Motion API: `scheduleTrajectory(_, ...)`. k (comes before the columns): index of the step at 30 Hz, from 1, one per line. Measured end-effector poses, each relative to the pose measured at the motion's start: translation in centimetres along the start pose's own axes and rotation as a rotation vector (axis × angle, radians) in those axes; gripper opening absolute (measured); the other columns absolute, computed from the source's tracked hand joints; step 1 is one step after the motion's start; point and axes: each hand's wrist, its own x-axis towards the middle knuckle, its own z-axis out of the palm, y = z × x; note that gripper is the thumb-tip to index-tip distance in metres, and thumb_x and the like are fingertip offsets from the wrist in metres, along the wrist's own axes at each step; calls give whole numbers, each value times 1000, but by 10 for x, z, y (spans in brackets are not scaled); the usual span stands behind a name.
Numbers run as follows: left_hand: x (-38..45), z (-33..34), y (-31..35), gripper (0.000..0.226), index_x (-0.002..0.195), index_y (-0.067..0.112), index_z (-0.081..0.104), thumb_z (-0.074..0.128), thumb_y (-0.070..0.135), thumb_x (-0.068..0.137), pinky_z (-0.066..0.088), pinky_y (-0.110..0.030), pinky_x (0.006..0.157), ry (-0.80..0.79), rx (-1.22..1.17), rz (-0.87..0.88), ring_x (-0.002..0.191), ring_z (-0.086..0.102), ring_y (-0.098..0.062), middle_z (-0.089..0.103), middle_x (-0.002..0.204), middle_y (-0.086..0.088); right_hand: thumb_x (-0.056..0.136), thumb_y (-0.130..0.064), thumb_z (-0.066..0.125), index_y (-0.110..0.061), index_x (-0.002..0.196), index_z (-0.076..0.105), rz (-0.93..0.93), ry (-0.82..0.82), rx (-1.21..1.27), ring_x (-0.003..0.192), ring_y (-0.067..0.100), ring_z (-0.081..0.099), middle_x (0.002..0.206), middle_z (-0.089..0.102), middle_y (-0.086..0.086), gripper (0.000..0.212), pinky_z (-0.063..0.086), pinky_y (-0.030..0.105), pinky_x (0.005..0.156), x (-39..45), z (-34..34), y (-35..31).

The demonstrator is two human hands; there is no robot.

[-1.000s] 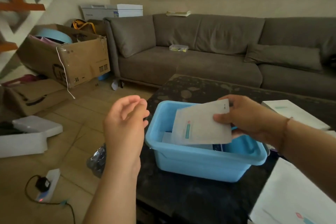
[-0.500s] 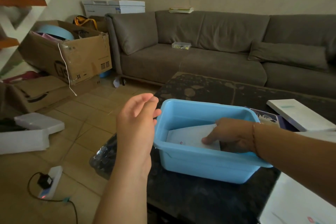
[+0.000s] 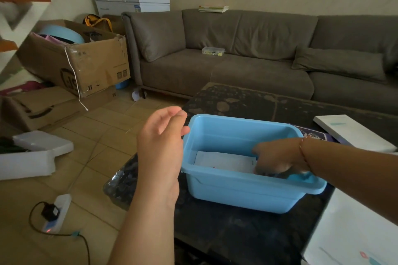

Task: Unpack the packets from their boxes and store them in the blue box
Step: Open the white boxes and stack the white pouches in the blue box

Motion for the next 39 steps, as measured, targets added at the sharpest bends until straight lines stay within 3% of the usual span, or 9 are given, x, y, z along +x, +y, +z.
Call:
scheduleTrajectory(3,0,1,0,8,98,26,69,62,27,94,53,-31,77,3,-5,-3,91,70,-12,73,100,10,94,-14,53,-27,142,42,-23,8,-54,111,18,52,129,53,-1,50,46,31,95,-4,0,0)
scheduleTrajectory(10,0,1,-2,9,98,27,70,61,28,94,42,-21,66,16,41,6,93,64,-4,70,98,16,97,-11,48,0,119,62,-9,131,-468,105,26,55,109,58,13,28,44,35,102,-10,-8,-10)
scheduleTrajectory(16,1,3,-7,8,94,32,67,59,31,95,39,-24,63,-79,163,-63,89,57,-3,63,97,17,101,-10,39,-1,131,54,41,73,-297,124,30,54,134,56,15,35,41,33,104,-5,-11,-16)
scheduleTrajectory(21,-1,5,-13,10,102,31,66,59,35,95,37,-24,66,-176,220,-95,92,53,0,60,104,17,97,-3,40,0,131,50,103,-40,-53,117,34,59,125,58,18,35,48,46,103,7,-7,-5)
scheduleTrajectory(24,-3,8,-16,11,102,32,65,59,36,95,39,-26,70,-193,229,-90,97,52,-1,59,107,18,95,2,41,0,135,47,106,-53,12,118,37,58,131,54,20,41,49,50,101,11,-7,-2)
scheduleTrajectory(32,-3,7,-18,11,104,34,64,59,38,95,42,-27,75,-226,278,-73,103,52,-1,58,113,17,97,-1,44,-2,122,56,12,-62,-133,110,27,55,117,56,12,27,46,36,100,-1,-4,-4)
scheduleTrajectory(35,-3,8,-18,13,106,34,64,59,39,94,40,-25,73,-210,314,-49,106,52,-2,59,116,16,100,-10,43,-2,126,57,-13,34,-424,103,23,52,127,59,12,31,41,35,100,-14,-3,-13)
scheduleTrajectory(37,-3,10,-19,12,105,36,64,59,39,94,40,-24,71,-159,364,-11,108,53,-4,58,118,13,98,-13,48,-3,120,61,-97,195,-588,96,23,56,124,63,13,28,44,30,87,-25,-7,-16)
scheduleTrajectory(39,-4,13,-20,12,105,37,63,59,37,94,37,-18,66,-90,405,84,100,53,9,57,114,17,96,-14,50,-8,112,61,-209,431,-560,92,25,60,115,66,12,21,43,27,74,-43,-16,-12)
